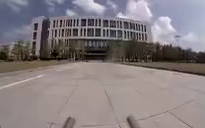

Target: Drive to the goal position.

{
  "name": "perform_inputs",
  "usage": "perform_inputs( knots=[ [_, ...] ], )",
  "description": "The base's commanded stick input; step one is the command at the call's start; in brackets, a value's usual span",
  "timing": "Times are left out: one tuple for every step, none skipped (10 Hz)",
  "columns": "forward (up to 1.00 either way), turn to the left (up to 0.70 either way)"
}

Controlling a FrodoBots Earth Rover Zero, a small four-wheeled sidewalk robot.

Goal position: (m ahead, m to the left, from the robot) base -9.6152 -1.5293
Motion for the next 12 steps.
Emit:
perform_inputs(
  knots=[
    [0.70,0.05],
    [0.70,0.05],
    [0.70,0.05],
    [0.70,0.05],
    [0.70,0.05],
    [0.70,0.18],
    [0.65,0.35],
    [0.11,0.64],
    [0.00,0.70],
    [0.00,0.70],
    [0.00,0.70],
    [0.00,0.70]
  ],
)
